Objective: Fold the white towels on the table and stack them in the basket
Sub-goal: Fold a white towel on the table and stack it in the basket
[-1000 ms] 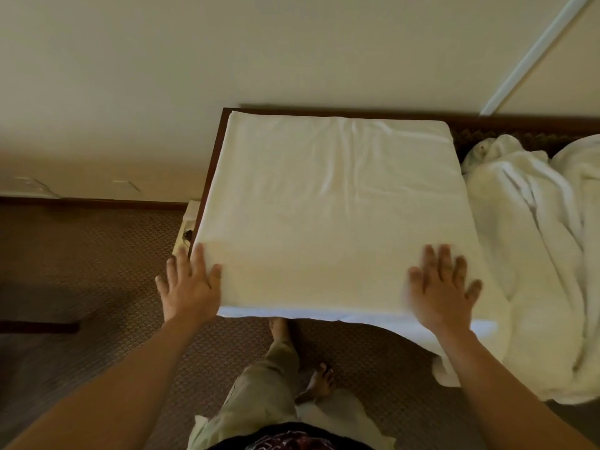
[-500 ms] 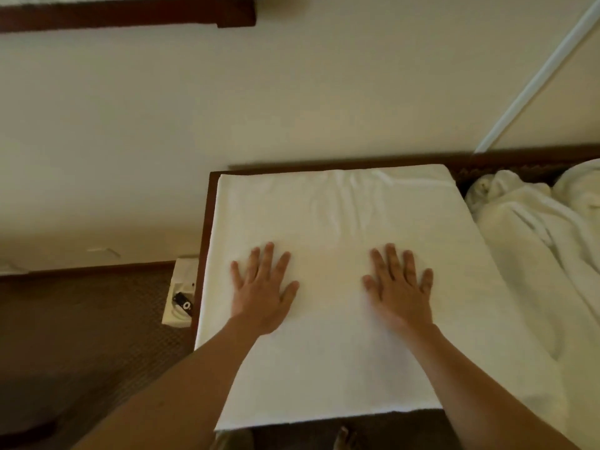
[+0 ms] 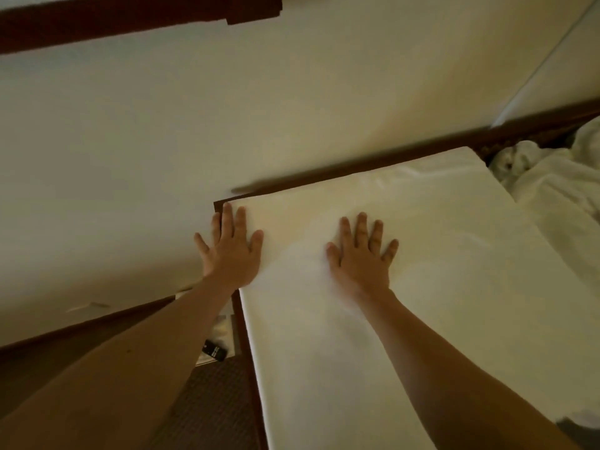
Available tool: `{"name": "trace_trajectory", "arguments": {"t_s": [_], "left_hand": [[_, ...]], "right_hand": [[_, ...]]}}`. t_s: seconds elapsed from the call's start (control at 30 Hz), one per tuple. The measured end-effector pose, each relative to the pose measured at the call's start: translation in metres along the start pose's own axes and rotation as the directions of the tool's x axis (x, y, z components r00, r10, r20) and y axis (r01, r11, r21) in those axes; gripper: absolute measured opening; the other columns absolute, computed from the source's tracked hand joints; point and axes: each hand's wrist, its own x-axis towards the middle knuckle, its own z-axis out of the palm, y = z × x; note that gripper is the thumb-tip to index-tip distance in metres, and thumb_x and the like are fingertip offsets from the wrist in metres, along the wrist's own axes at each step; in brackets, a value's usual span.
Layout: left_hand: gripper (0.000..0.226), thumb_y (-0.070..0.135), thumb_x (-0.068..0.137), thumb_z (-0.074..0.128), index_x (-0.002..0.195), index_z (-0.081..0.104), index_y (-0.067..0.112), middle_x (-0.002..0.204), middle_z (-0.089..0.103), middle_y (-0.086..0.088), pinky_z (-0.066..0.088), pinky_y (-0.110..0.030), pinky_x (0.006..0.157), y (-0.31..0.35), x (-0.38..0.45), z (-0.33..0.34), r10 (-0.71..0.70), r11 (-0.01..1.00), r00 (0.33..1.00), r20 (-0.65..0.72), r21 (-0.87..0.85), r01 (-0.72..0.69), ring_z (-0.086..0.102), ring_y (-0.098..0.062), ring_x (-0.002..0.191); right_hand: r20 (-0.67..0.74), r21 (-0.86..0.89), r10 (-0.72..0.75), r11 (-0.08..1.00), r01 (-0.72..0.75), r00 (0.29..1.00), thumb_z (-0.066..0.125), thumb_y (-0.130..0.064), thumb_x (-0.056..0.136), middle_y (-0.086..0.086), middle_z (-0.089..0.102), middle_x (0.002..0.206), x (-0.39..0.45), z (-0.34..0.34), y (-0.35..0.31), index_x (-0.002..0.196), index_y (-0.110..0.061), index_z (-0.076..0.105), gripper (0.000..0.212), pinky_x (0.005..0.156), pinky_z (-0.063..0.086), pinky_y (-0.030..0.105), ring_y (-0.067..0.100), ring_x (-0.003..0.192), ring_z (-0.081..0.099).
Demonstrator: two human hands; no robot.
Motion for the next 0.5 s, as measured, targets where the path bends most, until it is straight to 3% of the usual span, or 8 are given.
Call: {"name": "trace_trajectory", "arguments": {"t_s": [0.13, 0.2, 0.27, 0.3, 0.33, 0.4, 0.5], "left_hand": [[0.065, 0.054, 0.106, 0.007, 0.162, -0.014, 0.029, 0.169, -0.022, 0.006, -0.002, -0.068, 0.121, -0.003, 0.002, -0.007, -0.121, 0.988, 0.992, 0.044, -0.088, 0.125, -0.012, -0.035, 0.156], [0.063, 0.053, 0.107, 0.007, 0.162, -0.013, 0.030, 0.169, -0.021, 0.007, -0.001, -0.069, 0.120, -0.007, -0.001, -0.012, -0.145, 0.983, 0.986, 0.082, -0.098, 0.153, -0.011, -0.035, 0.157], [0.062, 0.053, 0.107, 0.007, 0.162, -0.013, 0.033, 0.170, -0.019, 0.007, 0.002, -0.069, 0.120, -0.013, -0.002, -0.012, -0.180, 0.975, 0.979, 0.093, -0.118, 0.191, -0.009, -0.036, 0.157], [0.061, 0.054, 0.107, 0.008, 0.161, -0.013, 0.035, 0.170, -0.017, 0.006, 0.004, -0.069, 0.120, -0.015, -0.001, -0.013, -0.205, 0.967, 0.974, 0.099, -0.132, 0.217, -0.007, -0.037, 0.157], [0.061, 0.054, 0.107, 0.008, 0.161, -0.013, 0.036, 0.170, -0.016, 0.006, 0.006, -0.069, 0.120, -0.016, -0.002, -0.014, -0.228, 0.960, 0.968, 0.106, -0.142, 0.242, -0.005, -0.038, 0.157], [0.061, 0.055, 0.107, 0.009, 0.161, -0.012, 0.037, 0.171, -0.013, 0.006, 0.010, -0.068, 0.119, -0.018, -0.002, -0.017, -0.261, 0.950, 0.958, 0.119, -0.145, 0.277, -0.001, -0.038, 0.156], [0.065, 0.058, 0.106, 0.011, 0.163, -0.008, 0.031, 0.172, 0.002, -0.002, 0.021, -0.066, 0.117, -0.022, -0.002, -0.021, -0.310, 0.916, 0.939, 0.150, -0.218, 0.337, 0.017, -0.041, 0.153]], "right_hand": [[0.026, 0.003, -0.181, 0.984, 0.181, 0.983, 0.020, -0.056, 0.105, 0.008, -0.011, 0.171, -0.039, 0.014, -0.059, 0.164, -0.025, 0.002, 0.069, 0.122, -0.006, 0.065, 0.035, 0.156, -0.016], [0.015, 0.010, -0.207, 0.978, 0.207, 0.978, 0.027, -0.056, 0.103, 0.014, 0.015, 0.169, -0.072, 0.019, -0.084, 0.158, -0.021, 0.028, 0.065, 0.120, 0.011, 0.065, 0.038, 0.156, 0.008], [-0.095, -0.004, -0.223, 0.975, 0.224, 0.970, 0.038, -0.060, 0.098, 0.015, 0.050, 0.141, -0.105, 0.025, -0.104, 0.134, -0.017, 0.054, 0.059, 0.099, 0.039, 0.056, 0.039, 0.130, 0.047], [-0.143, -0.008, -0.226, 0.974, 0.227, 0.964, 0.043, -0.063, 0.094, 0.013, 0.057, 0.121, -0.119, 0.029, -0.115, 0.120, -0.015, 0.059, 0.057, 0.085, 0.044, 0.050, 0.036, 0.110, 0.054], [-0.151, -0.010, -0.221, 0.975, 0.222, 0.964, 0.047, -0.067, 0.090, 0.010, 0.057, 0.107, -0.131, 0.031, -0.125, 0.110, -0.014, 0.060, 0.058, 0.075, 0.045, 0.045, 0.033, 0.095, 0.055], [-0.078, 0.004, -0.181, 0.983, 0.182, 0.980, 0.056, -0.071, 0.082, 0.008, 0.056, 0.097, -0.152, 0.035, -0.142, 0.105, -0.013, 0.056, 0.063, 0.067, 0.046, 0.042, 0.029, 0.084, 0.054], [0.050, 0.027, -0.144, 0.989, 0.143, 0.988, 0.078, -0.050, 0.076, 0.009, 0.056, 0.104, -0.170, 0.039, -0.155, 0.124, -0.009, 0.051, 0.069, 0.063, 0.049, 0.039, 0.027, 0.088, 0.057]]}}
